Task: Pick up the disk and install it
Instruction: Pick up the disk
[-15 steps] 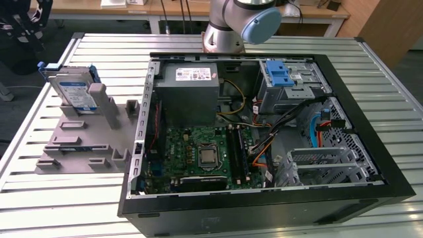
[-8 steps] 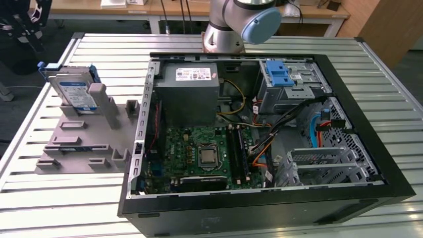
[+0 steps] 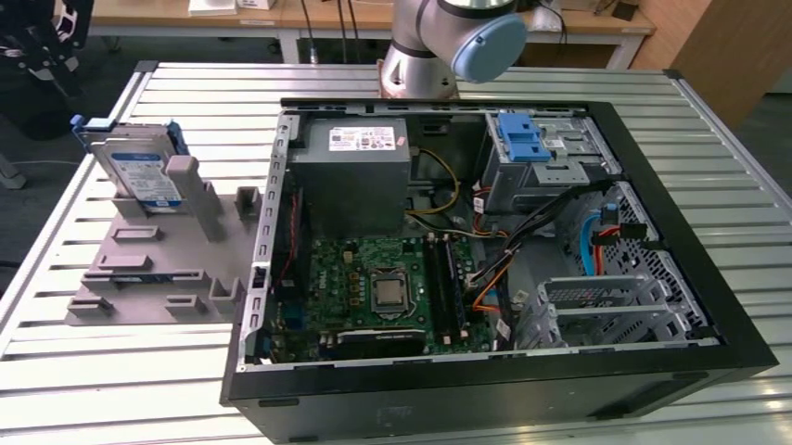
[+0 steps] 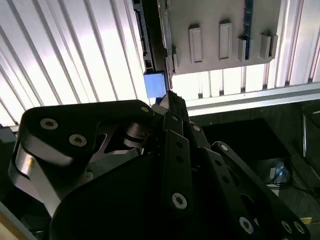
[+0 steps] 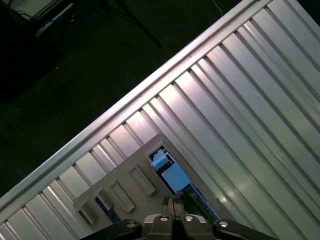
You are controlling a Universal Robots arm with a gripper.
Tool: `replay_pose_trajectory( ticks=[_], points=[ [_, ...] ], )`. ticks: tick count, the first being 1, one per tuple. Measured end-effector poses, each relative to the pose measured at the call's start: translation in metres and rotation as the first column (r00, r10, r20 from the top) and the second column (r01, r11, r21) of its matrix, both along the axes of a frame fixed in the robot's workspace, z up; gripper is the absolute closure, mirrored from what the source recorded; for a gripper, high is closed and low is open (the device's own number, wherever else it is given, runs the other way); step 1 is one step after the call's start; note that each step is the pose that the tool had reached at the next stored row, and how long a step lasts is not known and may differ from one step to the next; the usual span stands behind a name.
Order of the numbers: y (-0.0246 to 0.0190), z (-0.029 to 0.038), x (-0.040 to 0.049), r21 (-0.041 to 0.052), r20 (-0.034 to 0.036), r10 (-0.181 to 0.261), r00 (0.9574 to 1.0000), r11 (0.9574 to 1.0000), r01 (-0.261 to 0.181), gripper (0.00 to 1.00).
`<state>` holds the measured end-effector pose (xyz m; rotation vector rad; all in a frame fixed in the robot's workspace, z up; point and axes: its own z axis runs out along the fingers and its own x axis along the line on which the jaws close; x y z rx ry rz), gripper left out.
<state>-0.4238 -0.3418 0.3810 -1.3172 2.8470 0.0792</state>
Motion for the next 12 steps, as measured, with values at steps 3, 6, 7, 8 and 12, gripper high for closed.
replay_pose_trajectory(
  ticks=[3,6,7,8,12],
  points=[
    [0.0000,-0.0001,0.0000,0.0000,0.0000,0.050,0.9987,0.9987,-0.050,0.89],
    [0.0000,0.0000,0.0000,0.0000,-0.0001,0.096,0.9953,0.9953,-0.096,0.89],
    [0.0000,-0.0001,0.0000,0.0000,0.0000,0.112,0.9937,0.9937,-0.112,0.89],
    [0.0000,-0.0001,0.0000,0.0000,0.0000,0.128,0.9918,0.9918,-0.128,0.89],
    [0.0000,-0.0001,0.0000,-0.0001,0.0000,0.185,0.9828,0.9828,-0.185,0.89]
  ],
)
